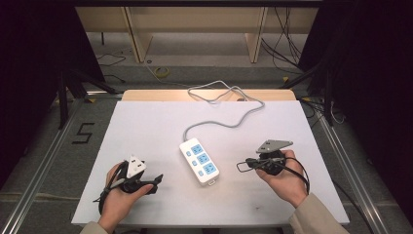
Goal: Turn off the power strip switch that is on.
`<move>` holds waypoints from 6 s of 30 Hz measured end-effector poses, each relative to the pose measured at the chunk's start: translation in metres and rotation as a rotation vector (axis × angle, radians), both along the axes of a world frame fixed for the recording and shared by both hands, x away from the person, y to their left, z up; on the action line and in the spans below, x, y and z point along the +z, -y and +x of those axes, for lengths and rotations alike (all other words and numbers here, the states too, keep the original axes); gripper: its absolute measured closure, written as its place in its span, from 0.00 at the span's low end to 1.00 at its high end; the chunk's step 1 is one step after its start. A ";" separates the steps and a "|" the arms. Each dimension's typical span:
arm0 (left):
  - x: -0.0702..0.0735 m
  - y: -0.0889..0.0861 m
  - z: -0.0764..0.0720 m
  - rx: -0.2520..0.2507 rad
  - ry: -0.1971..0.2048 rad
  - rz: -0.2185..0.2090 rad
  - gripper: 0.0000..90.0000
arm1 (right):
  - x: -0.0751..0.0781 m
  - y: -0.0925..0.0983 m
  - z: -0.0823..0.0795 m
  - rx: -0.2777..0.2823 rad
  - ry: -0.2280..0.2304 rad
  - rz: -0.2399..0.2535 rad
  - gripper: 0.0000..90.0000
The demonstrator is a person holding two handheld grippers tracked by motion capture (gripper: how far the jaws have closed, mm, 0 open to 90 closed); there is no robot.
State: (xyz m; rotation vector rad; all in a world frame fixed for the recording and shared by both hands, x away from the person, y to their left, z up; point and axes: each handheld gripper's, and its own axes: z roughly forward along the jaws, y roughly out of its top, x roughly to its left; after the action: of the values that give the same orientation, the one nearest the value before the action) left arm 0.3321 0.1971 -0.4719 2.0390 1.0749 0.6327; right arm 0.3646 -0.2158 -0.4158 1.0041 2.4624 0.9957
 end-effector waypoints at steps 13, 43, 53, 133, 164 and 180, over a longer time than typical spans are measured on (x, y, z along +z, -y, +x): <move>0.000 0.000 0.000 0.001 0.000 0.001 0.21 | 0.002 -0.009 0.003 0.011 -0.002 -0.003 1.00; 0.000 0.001 0.000 -0.003 -0.001 0.005 0.21 | 0.006 -0.038 0.012 0.051 -0.008 -0.041 1.00; 0.000 0.001 0.000 -0.005 -0.001 0.005 0.21 | 0.008 -0.051 0.014 0.072 -0.007 -0.047 1.00; 0.000 0.002 0.000 -0.012 0.001 0.011 0.22 | 0.001 -0.127 0.031 0.194 -0.125 -0.119 1.00; 0.000 0.002 0.000 -0.008 0.002 0.004 0.22 | -0.006 -0.144 0.032 0.206 -0.183 -0.140 1.00; 0.000 0.002 0.000 -0.009 0.003 0.004 0.22 | -0.008 -0.150 0.033 0.204 -0.205 -0.153 1.00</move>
State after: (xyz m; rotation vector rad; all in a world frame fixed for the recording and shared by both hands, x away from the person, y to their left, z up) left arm 0.3325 0.1950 -0.4719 2.0445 1.0631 0.6338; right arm 0.3975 -0.0653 -0.4240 0.8567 2.8068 0.7803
